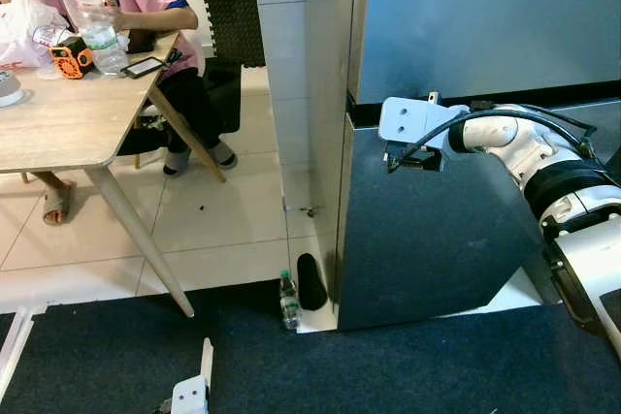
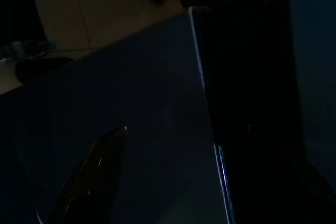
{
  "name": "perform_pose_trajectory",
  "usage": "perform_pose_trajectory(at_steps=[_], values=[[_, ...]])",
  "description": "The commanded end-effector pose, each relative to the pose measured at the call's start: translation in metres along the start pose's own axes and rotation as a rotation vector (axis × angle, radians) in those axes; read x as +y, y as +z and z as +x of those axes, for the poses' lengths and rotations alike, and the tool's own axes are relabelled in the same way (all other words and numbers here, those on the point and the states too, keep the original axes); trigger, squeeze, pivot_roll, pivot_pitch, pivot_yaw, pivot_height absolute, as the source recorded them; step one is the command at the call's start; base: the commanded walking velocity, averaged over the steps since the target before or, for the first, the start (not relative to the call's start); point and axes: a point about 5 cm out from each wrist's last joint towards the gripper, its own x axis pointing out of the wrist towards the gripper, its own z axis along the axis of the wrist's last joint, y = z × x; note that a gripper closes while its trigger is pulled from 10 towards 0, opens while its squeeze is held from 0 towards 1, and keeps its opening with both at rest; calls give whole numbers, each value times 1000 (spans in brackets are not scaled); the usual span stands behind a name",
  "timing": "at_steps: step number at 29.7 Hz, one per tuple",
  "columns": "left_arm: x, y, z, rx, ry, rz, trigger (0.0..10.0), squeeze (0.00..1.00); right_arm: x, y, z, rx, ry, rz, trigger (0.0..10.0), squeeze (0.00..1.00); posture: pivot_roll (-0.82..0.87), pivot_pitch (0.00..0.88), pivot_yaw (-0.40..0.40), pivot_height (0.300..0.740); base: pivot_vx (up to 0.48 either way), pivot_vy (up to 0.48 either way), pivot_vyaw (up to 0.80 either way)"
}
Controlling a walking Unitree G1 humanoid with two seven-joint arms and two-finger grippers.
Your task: Restocking fridge
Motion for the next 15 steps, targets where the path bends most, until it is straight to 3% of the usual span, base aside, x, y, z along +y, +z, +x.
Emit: perform_pose_trajectory(at_steps=[1,7,15], values=[[7,-21,-4,81,15,4,10000,0,0,1,1,15,2,-5,10000,0,-13,0,-26,740,0,0,0],[7,-24,-5,88,17,1,10000,0,10,1,7,69,47,-110,10000,0,-15,4,-30,740,0,0,0],[7,-28,-5,94,16,-2,10000,0,28,6,18,55,98,-124,10000,0,-15,17,-33,740,0,0,0]])
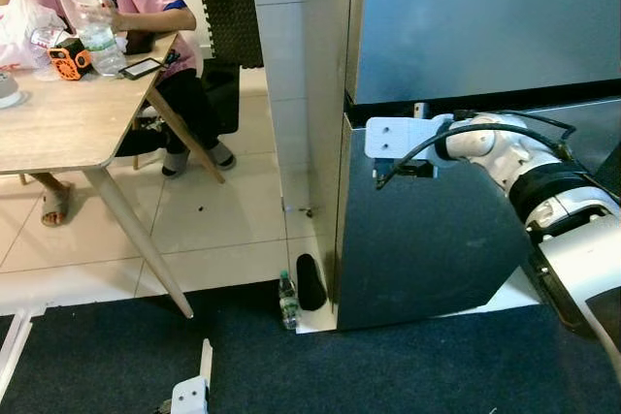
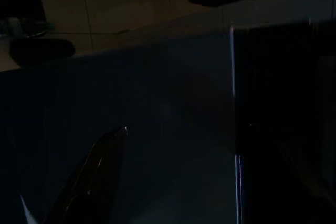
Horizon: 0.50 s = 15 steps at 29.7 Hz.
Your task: Restocking fridge
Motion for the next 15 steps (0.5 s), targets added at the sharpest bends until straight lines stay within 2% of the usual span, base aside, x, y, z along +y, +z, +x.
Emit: perform_pose_trajectory(at_steps=[1,11,14,15], values=[[6,-27,-5,99,15,-3,10000,0,17,-3,7,13,64,3,10000,0,-15,17,-33,740,0,0,0],[9,-32,-6,108,20,0,10000,0,16,-4,8,29,46,12,10000,0,-19,39,-35,740,0,0,0],[11,-34,-7,112,22,2,10000,0,11,-3,6,-2,-2,115,10000,0,-13,59,-32,740,0,0,0],[11,-34,-7,112,22,2,10000,0,11,-3,6,-2,-2,115,10000,0,-13,59,-32,740,0,0,0]])
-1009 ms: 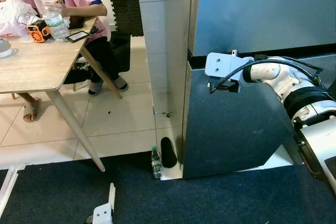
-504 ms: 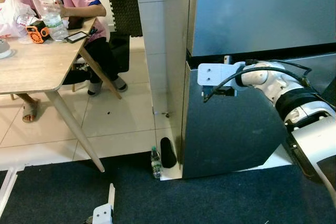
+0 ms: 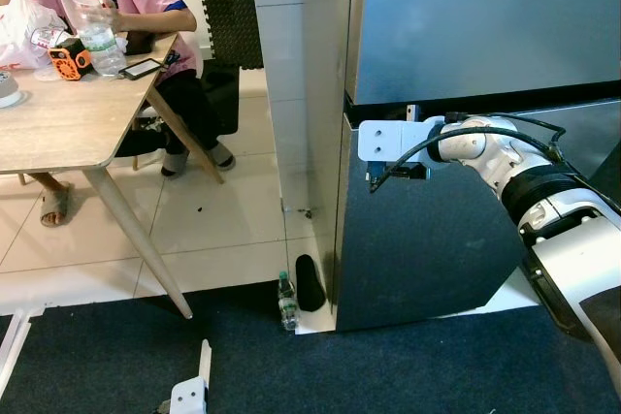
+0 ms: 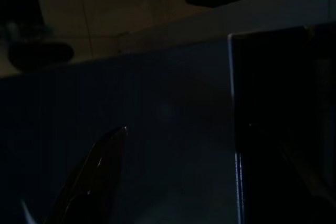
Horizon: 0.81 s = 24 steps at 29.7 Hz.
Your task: Restocking fridge
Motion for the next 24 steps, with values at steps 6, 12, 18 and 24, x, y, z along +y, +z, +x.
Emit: perform_pose_trajectory(at_steps=[6,12,18,24], values=[[16,-40,-11,133,22,5,10000,0,4,-18,-2,45,-11,94,10000,0,-8,113,-28,740,0,0,0],[26,-36,-14,108,43,-3,10000,0,-2,-19,-6,59,-11,65,10000,0,-4,140,-27,740,0,0,0],[35,-23,-14,66,59,-10,10000,0,2,-20,-9,65,108,6,10000,0,0,146,-26,740,0,0,0],[37,-14,-14,43,58,-3,10000,0,16,-28,-17,90,406,-54,10000,0,-1,144,-25,740,0,0,0]])
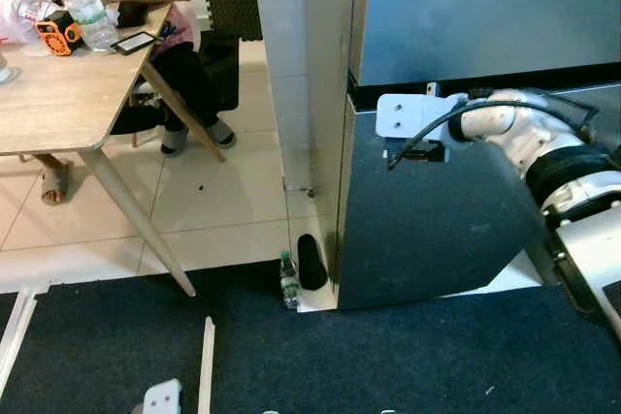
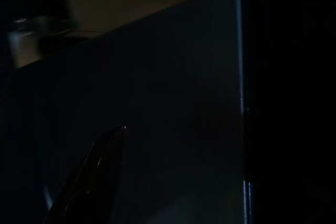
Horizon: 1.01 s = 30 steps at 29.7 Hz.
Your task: Restocking fridge
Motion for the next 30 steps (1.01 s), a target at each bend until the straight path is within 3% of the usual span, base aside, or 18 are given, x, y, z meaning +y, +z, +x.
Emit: perform_pose_trajectory(at_steps=[1,2,3,11,21,26,27,29,30], values=[[2,-12,-2,55,2,4,10000,0,43,-15,19,65,271,-2,10000,0,-1,144,-25,740,0,0,0],[1,-11,-1,53,-2,7,10000,0,45,-17,15,63,364,2,10000,0,-2,143,-25,740,0,0,0],[0,-11,-1,53,-4,8,10000,0,45,-17,14,57,381,8,10000,0,-2,143,-25,740,0,0,0],[-10,-16,1,61,-28,3,10000,0,45,-22,6,55,461,29,10000,0,-4,128,-32,740,0,0,0],[-13,-16,2,69,-32,2,10000,0,41,-17,-5,-50,550,74,10000,0,-7,111,-31,740,0,0,0],[-14,-12,3,62,-34,2,10000,0,34,-8,-14,-190,592,114,10000,0,-5,110,-32,740,0,0,0],[-16,-10,4,58,-39,1,10000,0,22,7,-24,-389,580,163,10000,0,-6,100,-34,740,0,0,0],[-16,-10,4,58,-39,1,10000,0,22,7,-24,-389,580,163,10000,0,-6,100,-34,740,0,0,0],[-17,-10,4,57,-40,0,10000,0,17,12,-28,-460,567,177,10000,0,-6,100,-34,740,0,0,0]])
